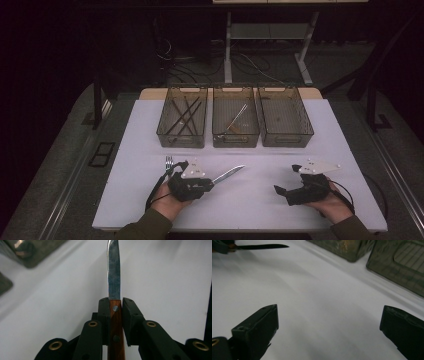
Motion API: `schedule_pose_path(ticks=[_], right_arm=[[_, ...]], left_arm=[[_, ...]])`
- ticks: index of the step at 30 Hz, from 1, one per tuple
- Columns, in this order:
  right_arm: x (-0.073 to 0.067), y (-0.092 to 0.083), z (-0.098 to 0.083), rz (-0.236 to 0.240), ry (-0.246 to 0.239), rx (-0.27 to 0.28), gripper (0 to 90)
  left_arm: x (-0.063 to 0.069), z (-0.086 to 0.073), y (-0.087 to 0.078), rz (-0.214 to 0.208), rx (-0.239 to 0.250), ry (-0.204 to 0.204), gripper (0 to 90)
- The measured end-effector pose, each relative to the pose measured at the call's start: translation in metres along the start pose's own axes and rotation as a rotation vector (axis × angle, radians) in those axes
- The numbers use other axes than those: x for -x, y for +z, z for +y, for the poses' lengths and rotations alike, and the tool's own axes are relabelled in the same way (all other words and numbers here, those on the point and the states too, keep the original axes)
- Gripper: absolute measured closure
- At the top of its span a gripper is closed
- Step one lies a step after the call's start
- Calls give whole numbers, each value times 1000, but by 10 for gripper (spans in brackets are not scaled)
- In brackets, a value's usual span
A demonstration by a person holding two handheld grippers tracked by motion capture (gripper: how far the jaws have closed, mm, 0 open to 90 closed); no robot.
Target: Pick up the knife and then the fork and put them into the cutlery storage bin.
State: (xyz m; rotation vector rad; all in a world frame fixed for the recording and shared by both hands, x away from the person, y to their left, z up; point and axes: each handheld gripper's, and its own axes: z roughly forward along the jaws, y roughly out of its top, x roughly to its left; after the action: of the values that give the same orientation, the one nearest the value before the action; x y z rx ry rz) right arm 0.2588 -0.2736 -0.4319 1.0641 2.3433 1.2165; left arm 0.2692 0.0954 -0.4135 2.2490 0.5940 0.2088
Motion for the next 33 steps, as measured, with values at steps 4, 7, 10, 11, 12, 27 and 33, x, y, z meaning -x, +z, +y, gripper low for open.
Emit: schedule_pose_path(ticks=[4,7,10,11,12,27,33], right_arm=[[-2,-4,15,48,18,66,25],[-3,-2,25,99,48,73,73],[-1,0,33,147,100,93,151],[-1,0,36,155,117,100,152],[0,1,39,161,123,108,158],[1,25,75,268,191,193,418],[1,35,79,305,231,220,532]], left_arm=[[-2,13,1,8,58,-11,773],[-6,24,3,22,103,-18,773],[-10,35,8,27,133,-24,773],[-10,38,10,29,144,-26,772],[-11,42,12,30,153,-26,772],[2,74,35,23,260,-8,772],[4,73,37,21,264,-10,772]])
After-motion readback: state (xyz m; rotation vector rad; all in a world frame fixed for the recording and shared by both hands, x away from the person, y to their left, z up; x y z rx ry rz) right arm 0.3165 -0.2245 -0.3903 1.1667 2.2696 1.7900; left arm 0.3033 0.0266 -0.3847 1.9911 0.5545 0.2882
